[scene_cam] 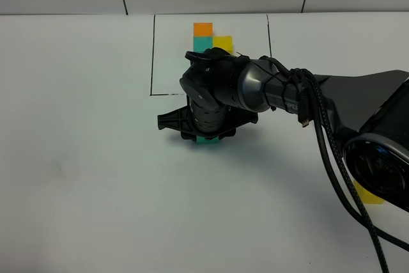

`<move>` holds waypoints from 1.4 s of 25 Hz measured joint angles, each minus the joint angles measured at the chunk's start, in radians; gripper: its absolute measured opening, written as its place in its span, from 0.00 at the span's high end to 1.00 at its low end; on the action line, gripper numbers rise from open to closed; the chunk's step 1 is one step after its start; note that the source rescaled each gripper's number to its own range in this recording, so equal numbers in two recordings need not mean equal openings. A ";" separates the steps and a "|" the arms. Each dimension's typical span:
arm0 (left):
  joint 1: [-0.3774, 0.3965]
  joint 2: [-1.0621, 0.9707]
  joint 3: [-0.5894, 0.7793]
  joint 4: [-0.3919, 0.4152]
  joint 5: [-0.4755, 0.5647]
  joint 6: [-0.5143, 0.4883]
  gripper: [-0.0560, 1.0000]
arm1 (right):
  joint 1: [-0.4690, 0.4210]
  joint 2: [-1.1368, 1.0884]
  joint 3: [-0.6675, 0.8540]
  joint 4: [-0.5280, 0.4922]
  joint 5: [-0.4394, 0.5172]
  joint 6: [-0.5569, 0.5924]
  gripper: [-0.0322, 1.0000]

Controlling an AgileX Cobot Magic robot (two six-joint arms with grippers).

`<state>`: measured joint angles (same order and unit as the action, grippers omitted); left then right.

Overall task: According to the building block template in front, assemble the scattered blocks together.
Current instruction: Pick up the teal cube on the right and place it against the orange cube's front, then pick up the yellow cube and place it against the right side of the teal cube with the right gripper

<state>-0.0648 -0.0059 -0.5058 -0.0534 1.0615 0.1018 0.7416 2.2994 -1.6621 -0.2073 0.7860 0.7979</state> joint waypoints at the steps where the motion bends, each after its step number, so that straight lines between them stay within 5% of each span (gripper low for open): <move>1: 0.000 0.000 0.000 0.000 0.000 0.000 0.29 | 0.000 0.000 0.000 0.003 0.000 0.000 0.94; 9: 0.000 0.000 0.000 0.000 0.000 0.000 0.29 | 0.000 -0.003 0.000 0.008 -0.001 -0.001 0.91; 12: 0.000 0.000 0.000 0.000 0.000 0.000 0.29 | 0.000 -0.005 0.000 0.024 -0.013 -0.001 0.73; 17: 0.000 0.000 0.000 0.000 0.000 0.001 0.29 | 0.000 -0.011 0.001 0.031 -0.017 0.000 0.22; 20: 0.000 0.000 0.000 0.000 0.000 0.001 0.29 | 0.000 -0.022 0.003 0.027 -0.002 0.000 0.05; 26: 0.000 0.000 0.000 0.000 0.000 0.001 0.29 | 0.000 -0.128 0.011 -0.039 0.040 -0.045 0.01; 35: 0.000 0.000 0.000 0.000 0.000 0.001 0.29 | -0.122 -0.331 0.137 -0.012 0.242 -0.373 0.00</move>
<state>-0.0648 -0.0059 -0.5058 -0.0534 1.0615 0.1031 0.6201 1.9685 -1.5248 -0.2198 1.0281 0.4245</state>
